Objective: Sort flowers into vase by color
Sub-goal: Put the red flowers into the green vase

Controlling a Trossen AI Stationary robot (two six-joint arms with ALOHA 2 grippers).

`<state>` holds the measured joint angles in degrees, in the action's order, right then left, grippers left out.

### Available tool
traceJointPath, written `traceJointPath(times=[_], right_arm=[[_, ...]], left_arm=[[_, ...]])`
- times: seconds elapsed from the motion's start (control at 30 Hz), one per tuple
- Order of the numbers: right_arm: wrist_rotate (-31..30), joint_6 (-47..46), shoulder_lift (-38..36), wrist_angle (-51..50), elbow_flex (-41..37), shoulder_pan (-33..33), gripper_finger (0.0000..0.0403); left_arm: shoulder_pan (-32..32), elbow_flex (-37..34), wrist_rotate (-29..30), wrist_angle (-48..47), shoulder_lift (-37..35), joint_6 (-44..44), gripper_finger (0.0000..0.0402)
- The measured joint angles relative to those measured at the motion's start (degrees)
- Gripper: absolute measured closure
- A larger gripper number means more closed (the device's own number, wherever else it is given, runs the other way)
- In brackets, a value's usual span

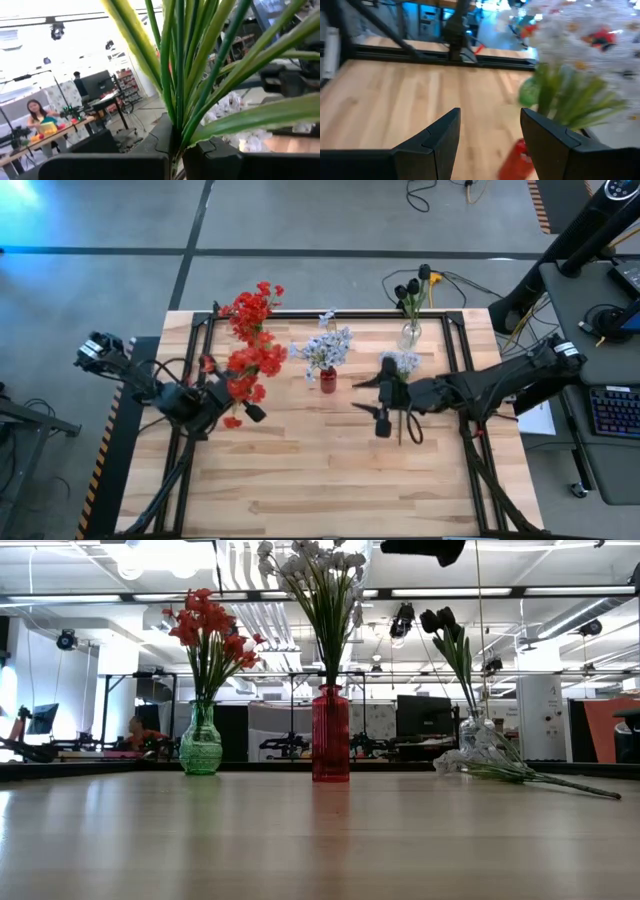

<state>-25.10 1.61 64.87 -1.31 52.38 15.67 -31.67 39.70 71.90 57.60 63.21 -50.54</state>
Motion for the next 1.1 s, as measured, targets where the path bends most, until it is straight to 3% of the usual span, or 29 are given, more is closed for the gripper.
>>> traceJointPath(times=[0.23,0.47,0.77,0.87,1.03,1.1], right_arm=[[0.1,1.5,-1.1,-1.9,0.0,-5.2,0.0202],[3.0,1.4,-1.1,-3.1,-0.1,-7.5,0.0202],[3.0,1.1,-1.1,-2.7,-0.1,-7.6,0.0202],[3.0,0.1,-1.1,-2.7,-0.1,-7.6,0.0202],[3.0,0.0,-1.1,-2.7,-0.1,-7.6,0.0202],[2.9,0.0,-1.1,-2.7,-0.1,-7.7,0.0202]], left_arm=[[5.9,-0.1,-2.6,-13.7,-3.6,12.3,0.0401],[8.2,-0.3,-4.5,-17.2,-6.6,14.8,0.0401],[9.6,-7.4,-9.5,-17.8,-11.6,25.2,0.0401],[9.6,-8.9,-8.2,-17.8,-12.0,26.1,0.0401],[9.9,-10.5,1.1,-17.9,-12.0,26.6,0.0401],[10.2,-11.2,1.3,-17.9,-12.3,27.5,0.0401]])
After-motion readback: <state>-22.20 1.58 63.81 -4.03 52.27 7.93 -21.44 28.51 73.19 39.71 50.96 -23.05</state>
